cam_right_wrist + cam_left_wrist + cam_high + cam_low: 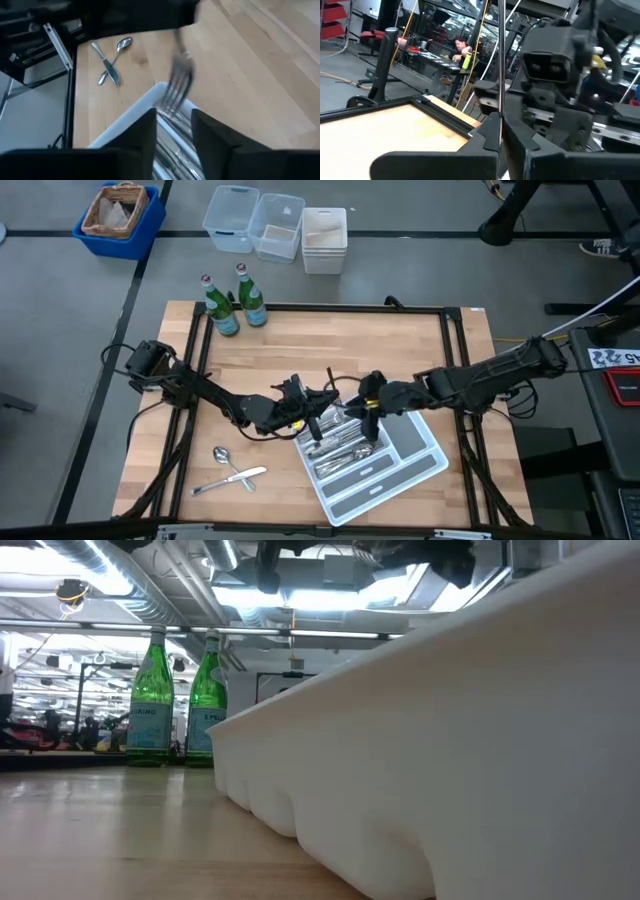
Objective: Sort silverware
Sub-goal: Put the silver fork into the white silverware tray
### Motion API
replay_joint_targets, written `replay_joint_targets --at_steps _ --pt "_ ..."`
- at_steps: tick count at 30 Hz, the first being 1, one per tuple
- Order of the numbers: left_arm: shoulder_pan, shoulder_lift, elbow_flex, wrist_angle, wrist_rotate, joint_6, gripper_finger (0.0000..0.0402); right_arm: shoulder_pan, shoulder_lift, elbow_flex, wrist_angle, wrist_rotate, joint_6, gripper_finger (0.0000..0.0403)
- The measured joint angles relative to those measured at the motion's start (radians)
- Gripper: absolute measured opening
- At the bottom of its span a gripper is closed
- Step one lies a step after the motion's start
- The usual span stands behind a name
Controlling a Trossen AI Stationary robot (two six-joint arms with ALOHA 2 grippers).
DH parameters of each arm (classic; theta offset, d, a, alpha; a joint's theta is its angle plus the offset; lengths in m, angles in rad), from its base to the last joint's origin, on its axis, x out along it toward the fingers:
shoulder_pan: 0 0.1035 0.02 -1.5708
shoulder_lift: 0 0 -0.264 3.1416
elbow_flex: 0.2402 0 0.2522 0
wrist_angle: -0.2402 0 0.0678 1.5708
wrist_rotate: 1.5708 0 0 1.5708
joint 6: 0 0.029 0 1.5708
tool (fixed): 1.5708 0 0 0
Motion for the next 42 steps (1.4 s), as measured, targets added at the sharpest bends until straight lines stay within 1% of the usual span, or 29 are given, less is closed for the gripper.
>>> replay_joint_targets --at_steps 3,7,14,18,22,25,28,34,36,38,42 --pt "0.0 0.0 0.0 -0.001 0.017 0.002 0.0 -0.029 0.002 0.0 0.012 -0.032 -0.001 0.0145" --pt "-0.001 0.0 0.0 0.007 0.042 0.026 0.0 -0.06 0.002 0.0 0.011 -0.066 -0.001 0.0173" --pt "-0.001 0.001 -0.001 0.066 0.069 0.077 0.0 -0.072 0.006 0.0 0.026 -0.091 -0.004 0.0183" --pt "-0.001 0.001 -0.001 0.103 0.073 0.107 0.0 -0.071 0.006 0.0 0.064 -0.146 -0.026 0.0181" --pt "0.0 0.001 -0.001 0.144 0.1 0.129 0.0 -0.071 0.006 0.0 0.084 -0.151 -0.027 0.0161" --pt "0.0 0.001 -0.001 0.154 0.102 0.136 0.0 -0.071 0.006 0.0 0.116 -0.152 -0.031 0.0135" --pt "0.0 0.001 -0.001 0.157 0.103 0.139 0.0 -0.07 0.006 0.0 0.121 -0.152 -0.034 0.0101" --pt "-0.001 0.001 -0.001 0.151 0.105 0.189 0.0 -0.07 0.006 0.0 0.117 -0.162 -0.03 0.0017" --pt "-0.004 0.001 -0.001 0.151 0.107 0.206 0.0 -0.071 0.006 0.0 0.116 -0.176 -0.027 0.0009" --pt "-0.008 0.001 -0.001 0.149 0.109 0.225 0.0003 -0.071 0.006 0.0 0.112 -0.199 -0.025 0.0014" --pt "-0.019 0.001 -0.001 0.13 0.114 0.259 0.002 -0.071 0.006 0.0 0.106 -0.257 -0.026 0.0006"
